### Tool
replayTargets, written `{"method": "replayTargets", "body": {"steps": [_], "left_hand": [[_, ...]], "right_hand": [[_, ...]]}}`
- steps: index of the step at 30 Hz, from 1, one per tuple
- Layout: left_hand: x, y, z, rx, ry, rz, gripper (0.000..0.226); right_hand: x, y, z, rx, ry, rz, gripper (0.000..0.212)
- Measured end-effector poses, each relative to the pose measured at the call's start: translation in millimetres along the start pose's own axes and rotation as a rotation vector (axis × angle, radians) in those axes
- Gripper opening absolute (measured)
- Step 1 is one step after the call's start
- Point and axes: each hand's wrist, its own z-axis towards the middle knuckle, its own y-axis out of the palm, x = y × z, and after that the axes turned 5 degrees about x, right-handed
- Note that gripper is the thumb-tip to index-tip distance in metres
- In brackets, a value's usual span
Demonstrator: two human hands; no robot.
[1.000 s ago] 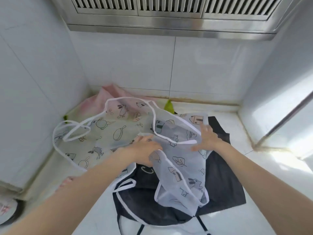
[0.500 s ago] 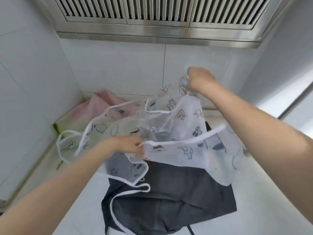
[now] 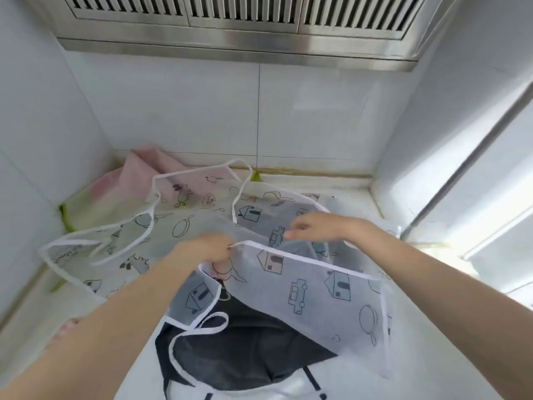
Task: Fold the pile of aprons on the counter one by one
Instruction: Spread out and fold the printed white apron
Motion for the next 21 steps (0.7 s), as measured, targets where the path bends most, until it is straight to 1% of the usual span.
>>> {"method": "replayTargets", "body": {"steps": [1,2,3,4,5,6,7,8,9,10,11,12,13,14,16,18,19,20,21], "left_hand": [[8.9,-3.7,0.2,-0.007,0.044,0.023,0.032],[19.8,-7.0,0.9,-0.024,0.093,0.025,0.031],[32.0,-9.0,-1.1,-0.028,0.154,-0.004,0.029],[42.5,-9.3,-1.7,-0.021,0.207,-0.060,0.026],[50.7,-8.7,-4.7,0.006,0.262,-0.133,0.023],[54.2,-5.6,-6.2,0.011,0.274,-0.196,0.019],[55.2,-2.2,-8.7,-0.013,0.273,-0.230,0.011],[50.3,4.7,-11.9,-0.087,0.227,-0.211,0.016],[44.1,11.9,-16.9,-0.190,0.164,-0.152,0.029],[32.8,20.8,-20.4,-0.307,0.089,-0.065,0.036],[18.2,29.9,-26.4,-0.391,0.037,0.014,0.039],[2.5,35.7,-31.5,-0.448,-0.008,0.089,0.039],[-13.7,39.1,-36.5,-0.471,-0.032,0.140,0.039],[-30.0,39.4,-40.1,-0.475,-0.051,0.145,0.036],[-52.2,27.2,-49.0,-0.446,-0.073,0.004,0.023],[-62.5,1.8,-53.1,-0.347,-0.070,-0.138,0.011],[-64.1,-13.0,-51.6,-0.242,-0.057,-0.147,0.010],[-67.1,-24.9,-46.9,-0.093,-0.052,-0.102,0.014],[-68.2,-35.0,-43.7,0.090,-0.069,-0.050,0.015]], "right_hand": [[-2.4,16.1,-8.3,-0.117,0.002,0.048,0.065],[-2.5,32.5,-13.3,-0.197,0.013,0.071,0.070],[-0.8,49.7,-16.0,-0.236,0.046,0.066,0.074],[0.6,66.1,-17.2,-0.218,0.078,0.035,0.075],[4.4,81.1,-16.7,-0.148,0.123,-0.008,0.072],[9.9,92.5,-14.5,-0.060,0.145,-0.034,0.063],[16.4,99.5,-10.5,0.003,0.182,-0.039,0.045],[22.2,104.9,-8.7,0.048,0.197,-0.058,0.019],[25.7,104.1,-9.1,0.042,0.222,-0.098,0.007],[30.1,102.3,-10.0,0.006,0.253,-0.149,0.017],[34.8,101.9,-11.7,-0.055,0.298,-0.182,0.012],[39.8,100.9,-13.4,-0.076,0.304,-0.221,0.004],[42.8,101.0,-14.8,-0.091,0.332,-0.253,0.019],[47.2,102.6,-13.8,-0.102,0.345,-0.272,0.027],[44.9,102.8,-13.7,-0.121,0.363,-0.265,0.032],[41.1,105.8,-7.8,-0.122,0.345,-0.246,0.032],[37.0,104.4,-5.5,-0.109,0.339,-0.233,0.031],[32.2,102.1,-2.2,-0.081,0.338,-0.200,0.030],[28.0,100.7,3.8,-0.031,0.333,-0.129,0.030]]}}
